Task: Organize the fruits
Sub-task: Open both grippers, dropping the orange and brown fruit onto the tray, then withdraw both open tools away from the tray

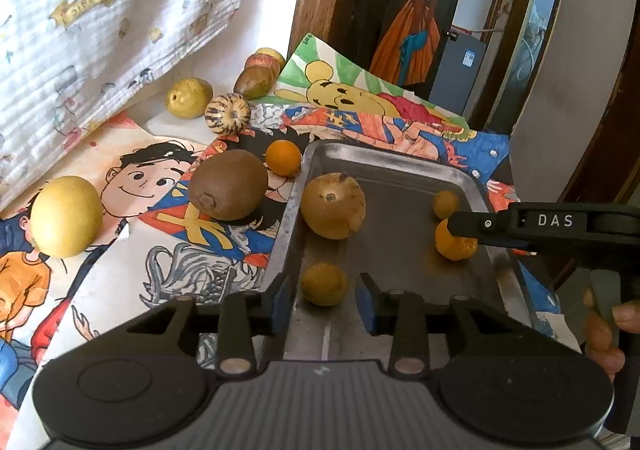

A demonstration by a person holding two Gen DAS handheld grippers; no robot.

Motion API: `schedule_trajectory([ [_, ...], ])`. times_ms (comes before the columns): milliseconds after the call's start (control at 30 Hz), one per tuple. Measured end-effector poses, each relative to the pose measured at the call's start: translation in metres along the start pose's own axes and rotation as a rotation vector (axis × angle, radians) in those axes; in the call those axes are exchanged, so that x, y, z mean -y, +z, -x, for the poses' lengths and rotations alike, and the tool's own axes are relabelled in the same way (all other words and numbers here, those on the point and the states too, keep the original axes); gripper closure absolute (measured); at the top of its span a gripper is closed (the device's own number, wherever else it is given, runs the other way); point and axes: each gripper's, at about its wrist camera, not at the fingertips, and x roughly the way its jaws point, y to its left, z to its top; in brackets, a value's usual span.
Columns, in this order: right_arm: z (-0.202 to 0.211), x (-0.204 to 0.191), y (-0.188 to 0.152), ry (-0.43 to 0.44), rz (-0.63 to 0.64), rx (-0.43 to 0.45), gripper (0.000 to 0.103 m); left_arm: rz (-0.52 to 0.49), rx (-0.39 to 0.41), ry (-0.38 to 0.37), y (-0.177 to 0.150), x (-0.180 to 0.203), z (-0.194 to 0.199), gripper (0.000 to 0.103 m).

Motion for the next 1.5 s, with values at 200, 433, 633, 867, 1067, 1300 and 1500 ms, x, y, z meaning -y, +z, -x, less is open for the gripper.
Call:
schedule_trajectory([
  [200,0.013,-0.005,0.000,0.006,0.017,0.023,0.059,0.028,0.045,0.035,0.001,-0.007,0.020,0.037],
  [433,0.039,-0.021,-0.004,-0.008,0.094,0.066,0.042,0.059,0.116,0.101,0.001,-0.020,0.048,0.015],
  [633,0.064,-0.040,-0.011,-0.021,0.187,0.105,0.022,0.071,0.173,0.135,-0.001,-0.027,0.072,0.001],
  [867,0.088,-0.060,-0.023,-0.006,0.253,0.127,0.008,0.086,0.200,0.150,-0.006,-0.032,0.093,0.000],
  [1067,0.103,-0.074,-0.035,0.019,0.279,0.111,0.001,0.089,0.205,0.170,-0.016,-0.037,0.109,0.000],
  [1300,0.111,-0.088,-0.055,0.001,0.290,0.023,0.001,0.065,0.149,0.205,-0.029,-0.046,0.123,0.000],
  [1500,0.108,-0.095,-0.073,-0.020,0.255,-0.115,0.001,0.067,0.087,0.249,-0.041,-0.058,0.126,0.000],
])
